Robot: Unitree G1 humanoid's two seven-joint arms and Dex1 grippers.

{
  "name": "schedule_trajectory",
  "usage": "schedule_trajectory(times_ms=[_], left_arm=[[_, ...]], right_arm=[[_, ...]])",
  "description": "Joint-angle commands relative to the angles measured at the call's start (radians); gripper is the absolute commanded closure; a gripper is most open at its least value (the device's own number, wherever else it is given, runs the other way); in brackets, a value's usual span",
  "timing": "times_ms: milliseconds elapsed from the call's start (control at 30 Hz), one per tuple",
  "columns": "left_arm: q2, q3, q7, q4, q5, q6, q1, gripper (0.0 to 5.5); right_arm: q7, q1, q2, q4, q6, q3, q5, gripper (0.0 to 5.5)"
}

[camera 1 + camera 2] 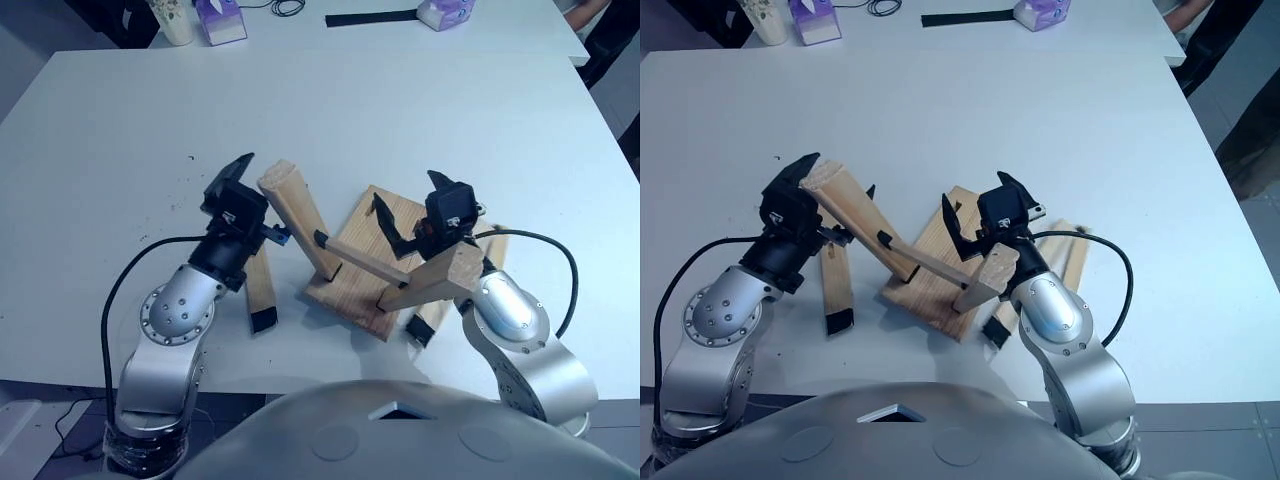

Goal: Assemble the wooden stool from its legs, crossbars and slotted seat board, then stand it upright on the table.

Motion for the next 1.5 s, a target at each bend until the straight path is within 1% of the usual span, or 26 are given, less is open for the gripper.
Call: schedule_trajectory(times_ms=[33,100,233,333,500,700,800,900,1100,1267,1500], left_arm=[[0.03,0.052,-0.021,0.069,0.005,-0.073,0.062,1.13],[0.039,0.067,-0.024,0.116,0.018,-0.119,0.082,1.13],[0.054,0.07,-0.04,0.206,0.033,-0.225,0.119,1.13],[0.082,0.062,-0.078,0.313,0.041,-0.309,0.131,1.13],[0.134,0.052,-0.123,0.468,0.082,-0.433,0.164,1.13],[0.164,0.021,-0.154,0.535,0.12,-0.507,0.212,1.13],[0.168,0.024,-0.153,0.551,0.128,-0.526,0.224,1.13],[0.17,0.026,-0.152,0.559,0.125,-0.533,0.225,1.13],[0.181,0.034,-0.165,0.572,0.111,-0.524,0.202,1.13],[0.202,0.03,-0.195,0.594,0.111,-0.517,0.193,1.13],[0.26,0.033,-0.229,0.674,0.137,-0.495,0.188,1.13]], right_arm=[[0.027,0.009,-0.017,0.048,-0.083,-0.088,0.013,1.02],[0.044,0.023,-0.024,0.083,-0.143,-0.133,0.022,1.02],[0.118,0.069,-0.087,0.171,-0.229,-0.241,0.048,1.02],[0.257,0.132,-0.204,0.221,-0.235,-0.251,0.084,1.02],[0.399,0.194,-0.308,0.277,-0.258,-0.298,0.141,1.02],[0.539,0.277,-0.417,0.245,-0.326,-0.3,0.173,1.02],[0.616,0.316,-0.472,0.237,-0.37,-0.318,0.197,1.02],[0.703,0.371,-0.55,0.266,-0.439,-0.311,0.18,1.02],[0.78,0.406,-0.641,0.376,-0.55,-0.308,0.122,1.02],[0.786,0.377,-0.67,0.467,-0.601,-0.329,0.103,1.02],[0.789,0.364,-0.681,0.52,-0.622,-0.36,0.112,1.02]])
